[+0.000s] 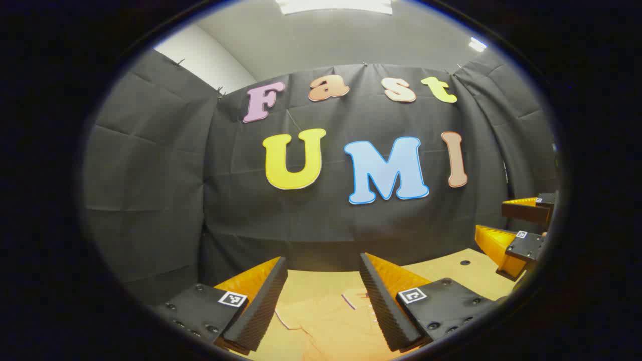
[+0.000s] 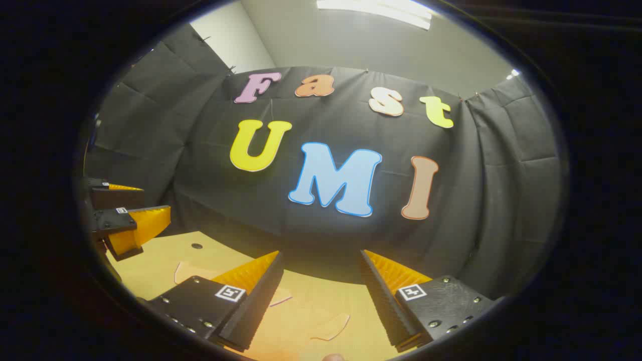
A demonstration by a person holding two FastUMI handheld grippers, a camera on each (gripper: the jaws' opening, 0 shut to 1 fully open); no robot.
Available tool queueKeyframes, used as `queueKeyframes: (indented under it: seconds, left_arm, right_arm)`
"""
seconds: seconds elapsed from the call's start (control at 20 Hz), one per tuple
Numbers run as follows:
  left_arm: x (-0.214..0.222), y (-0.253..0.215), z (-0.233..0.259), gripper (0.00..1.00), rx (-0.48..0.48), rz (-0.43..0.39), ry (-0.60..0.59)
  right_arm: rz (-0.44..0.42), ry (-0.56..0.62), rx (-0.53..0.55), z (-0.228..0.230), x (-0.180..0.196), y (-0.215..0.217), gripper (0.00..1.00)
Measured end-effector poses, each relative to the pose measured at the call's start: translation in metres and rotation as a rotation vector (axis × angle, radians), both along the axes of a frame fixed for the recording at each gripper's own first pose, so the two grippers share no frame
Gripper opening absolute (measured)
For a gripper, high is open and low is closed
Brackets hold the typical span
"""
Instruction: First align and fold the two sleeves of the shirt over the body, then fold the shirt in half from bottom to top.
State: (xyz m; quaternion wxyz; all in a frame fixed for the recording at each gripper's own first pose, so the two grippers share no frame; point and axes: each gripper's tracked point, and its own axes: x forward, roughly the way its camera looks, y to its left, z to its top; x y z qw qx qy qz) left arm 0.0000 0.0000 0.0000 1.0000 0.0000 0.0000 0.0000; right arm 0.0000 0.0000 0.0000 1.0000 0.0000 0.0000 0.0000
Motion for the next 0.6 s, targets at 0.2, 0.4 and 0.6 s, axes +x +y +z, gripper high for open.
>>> queueKeyframes:
  seconds: [0.2, 0.4, 0.6]
  left_arm:
    - [0.010, 0.004, -0.004, 0.95, -0.003, -0.011, 0.004]
    - [0.021, 0.009, -0.011, 0.95, -0.013, -0.010, 0.017]
    - [0.028, 0.010, -0.017, 0.94, -0.015, -0.014, 0.027]
  right_arm:
    - [-0.027, 0.030, 0.005, -0.007, 0.005, -0.005, 0.95]
    - [-0.039, 0.072, 0.029, -0.019, 0.011, -0.008, 0.95]
    - [-0.061, 0.103, 0.037, -0.031, 0.019, -0.015, 0.95]
